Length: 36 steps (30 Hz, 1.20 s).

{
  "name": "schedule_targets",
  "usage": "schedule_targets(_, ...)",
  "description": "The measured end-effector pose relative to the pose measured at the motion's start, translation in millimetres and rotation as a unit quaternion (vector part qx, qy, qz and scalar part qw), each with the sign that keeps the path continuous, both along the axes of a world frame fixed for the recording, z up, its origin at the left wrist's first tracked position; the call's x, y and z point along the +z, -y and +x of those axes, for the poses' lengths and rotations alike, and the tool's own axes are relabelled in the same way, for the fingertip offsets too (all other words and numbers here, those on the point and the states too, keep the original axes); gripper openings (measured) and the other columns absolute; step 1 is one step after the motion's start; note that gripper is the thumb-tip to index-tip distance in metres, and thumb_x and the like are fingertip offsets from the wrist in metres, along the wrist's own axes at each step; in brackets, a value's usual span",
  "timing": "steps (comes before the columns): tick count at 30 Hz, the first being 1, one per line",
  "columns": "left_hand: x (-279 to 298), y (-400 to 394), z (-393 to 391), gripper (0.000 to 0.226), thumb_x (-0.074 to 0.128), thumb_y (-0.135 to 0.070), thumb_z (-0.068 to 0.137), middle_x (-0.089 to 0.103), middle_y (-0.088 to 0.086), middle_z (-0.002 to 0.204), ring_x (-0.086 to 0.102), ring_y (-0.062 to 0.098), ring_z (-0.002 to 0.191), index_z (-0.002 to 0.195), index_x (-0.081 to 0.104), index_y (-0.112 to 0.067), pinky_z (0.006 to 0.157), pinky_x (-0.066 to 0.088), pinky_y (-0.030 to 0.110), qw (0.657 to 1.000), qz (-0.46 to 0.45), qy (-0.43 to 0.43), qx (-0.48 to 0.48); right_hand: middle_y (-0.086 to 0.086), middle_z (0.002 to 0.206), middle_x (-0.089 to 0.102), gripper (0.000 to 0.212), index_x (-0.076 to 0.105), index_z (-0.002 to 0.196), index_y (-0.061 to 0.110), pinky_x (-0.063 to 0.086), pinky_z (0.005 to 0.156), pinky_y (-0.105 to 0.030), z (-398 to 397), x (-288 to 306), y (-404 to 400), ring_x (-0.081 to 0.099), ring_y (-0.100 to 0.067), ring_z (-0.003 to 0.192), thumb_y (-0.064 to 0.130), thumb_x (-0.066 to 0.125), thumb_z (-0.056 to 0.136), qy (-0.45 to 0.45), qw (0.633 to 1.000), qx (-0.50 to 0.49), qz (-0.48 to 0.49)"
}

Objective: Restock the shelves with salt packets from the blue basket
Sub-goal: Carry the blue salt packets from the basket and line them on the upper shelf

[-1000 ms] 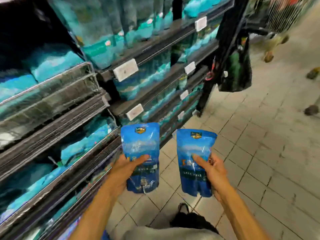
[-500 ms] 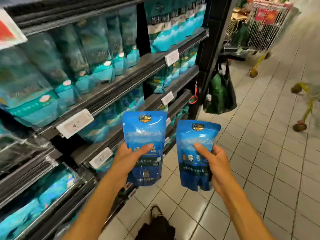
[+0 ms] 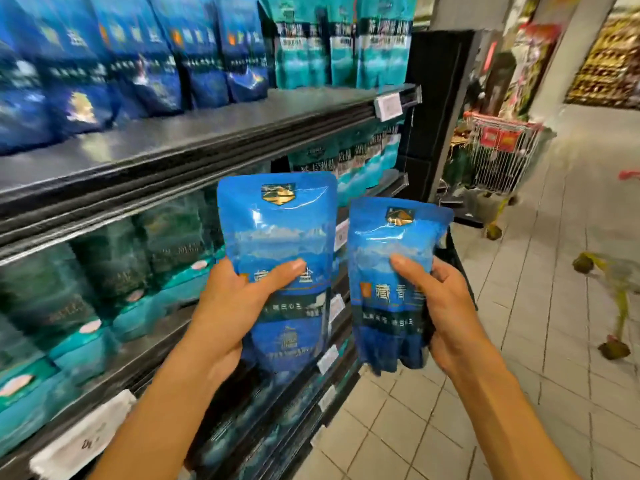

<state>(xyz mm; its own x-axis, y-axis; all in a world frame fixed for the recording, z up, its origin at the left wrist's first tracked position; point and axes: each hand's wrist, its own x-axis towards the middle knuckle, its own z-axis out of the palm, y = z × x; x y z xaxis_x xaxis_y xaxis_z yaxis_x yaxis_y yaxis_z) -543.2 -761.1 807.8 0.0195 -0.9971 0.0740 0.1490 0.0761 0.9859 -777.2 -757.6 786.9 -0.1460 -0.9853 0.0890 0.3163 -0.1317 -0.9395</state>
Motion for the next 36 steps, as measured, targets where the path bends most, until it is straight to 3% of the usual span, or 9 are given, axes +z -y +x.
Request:
schedule_targets(10,109.7,46.8,1.3,0.037,0.08,-0.024,0.065,0.08,-0.003,0.1,0.077,0.013,0.09,0.102,0.075,-0.018,0.071,0.06,0.027,0.982,-0.139,0.045,0.116,-0.01,0.104,0.078,0.031,0.079,0.101,0.011,0.062,0.07,-0.033,26.0,112.2,120.1,0.077,-0.023,0.088,0.029,0.072,0.077,0.019,0.98,0.161,-0.112)
schedule_targets(16,184.2,66.5,13.5,0.032,0.077,-0.017,0.079,0.079,0.002,0.104,0.076,0.021,0.095,0.111,0.074,-0.015,0.079,0.063,0.046,0.949,-0.19,0.066,0.243,-0.004,0.095,0.08,0.031,0.071,0.109,0.011,0.062,0.071,-0.037,65.7,193.7,194.0,0.077,-0.019,0.08,0.026,0.067,0.082,0.062,0.926,0.338,-0.156)
schedule_targets(21,225.2,94.4,50.6,0.048,0.073,-0.017,0.084,0.075,0.005,0.118,0.073,0.023,0.107,0.13,0.065,-0.014,0.094,0.058,0.051,0.916,-0.201,0.081,0.337,-0.014,0.121,0.073,0.041,0.062,0.134,0.005,0.063,0.076,-0.042,121.8,236.9,242.6,0.075,-0.025,0.097,0.021,0.062,0.096,0.087,0.89,0.43,-0.126)
schedule_targets(23,226.9,107.6,69.7,0.045,0.068,-0.013,0.091,0.072,0.007,0.123,0.07,0.024,0.112,0.135,0.062,-0.013,0.1,0.055,0.051,0.909,-0.188,0.085,0.361,-0.013,0.116,0.075,0.04,0.062,0.134,0.006,0.063,0.07,-0.041,145.0,241.9,258.9,0.076,-0.024,0.09,0.019,0.063,0.096,0.078,0.886,0.439,-0.125)
schedule_targets(26,214.0,122.5,91.8,0.044,0.065,-0.011,0.094,0.069,0.01,0.128,0.067,0.026,0.117,0.137,0.06,-0.01,0.105,0.051,0.05,0.908,-0.151,0.104,0.377,-0.009,0.105,0.077,0.037,0.063,0.132,0.007,0.062,0.072,-0.04,171.9,234.1,275.6,0.076,-0.022,0.085,0.021,0.062,0.098,0.041,0.868,0.482,-0.112)
schedule_targets(29,196.4,131.0,106.8,0.044,0.068,-0.011,0.09,0.075,0.007,0.116,0.073,0.02,0.1,0.133,0.063,-0.008,0.096,0.057,0.043,0.915,-0.121,0.104,0.371,-0.012,0.119,0.074,0.033,0.063,0.129,0.006,0.059,0.092,-0.045,185.7,219.4,289.2,0.072,-0.026,0.102,0.016,0.062,0.097,0.004,0.849,0.508,-0.141)
schedule_targets(31,191.8,133.7,114.6,0.041,0.07,-0.01,0.085,0.077,0.003,0.109,0.074,0.017,0.093,0.126,0.067,-0.007,0.09,0.059,0.039,0.918,-0.117,0.116,0.361,-0.011,0.119,0.074,0.032,0.066,0.125,0.006,0.059,0.092,-0.041,184.7,216.3,297.1,0.072,-0.023,0.102,0.009,0.067,0.093,-0.027,0.837,0.519,-0.171)
schedule_targets(33,190.5,133.2,121.2,0.032,0.072,-0.004,0.083,0.079,-0.002,0.105,0.074,0.013,0.093,0.114,0.071,-0.011,0.086,0.06,0.031,0.912,-0.119,0.182,0.348,-0.004,0.11,0.078,0.029,0.07,0.117,0.009,0.059,0.085,-0.032,176.7,215.1,303.5,0.075,-0.017,0.098,0.01,0.074,0.088,-0.116,0.825,0.507,-0.221)
schedule_targets(36,183.7,119.3,125.1,0.028,0.082,-0.011,0.08,0.079,-0.012,0.101,0.074,0.006,0.095,0.106,0.075,-0.02,0.083,0.059,0.021,0.866,-0.091,0.35,0.346,0.004,0.103,0.079,0.026,0.072,0.105,0.02,0.045,0.079,-0.034,163.3,209.8,307.6,0.07,-0.011,0.094,0.028,0.081,0.082,-0.261,0.808,0.453,-0.272)
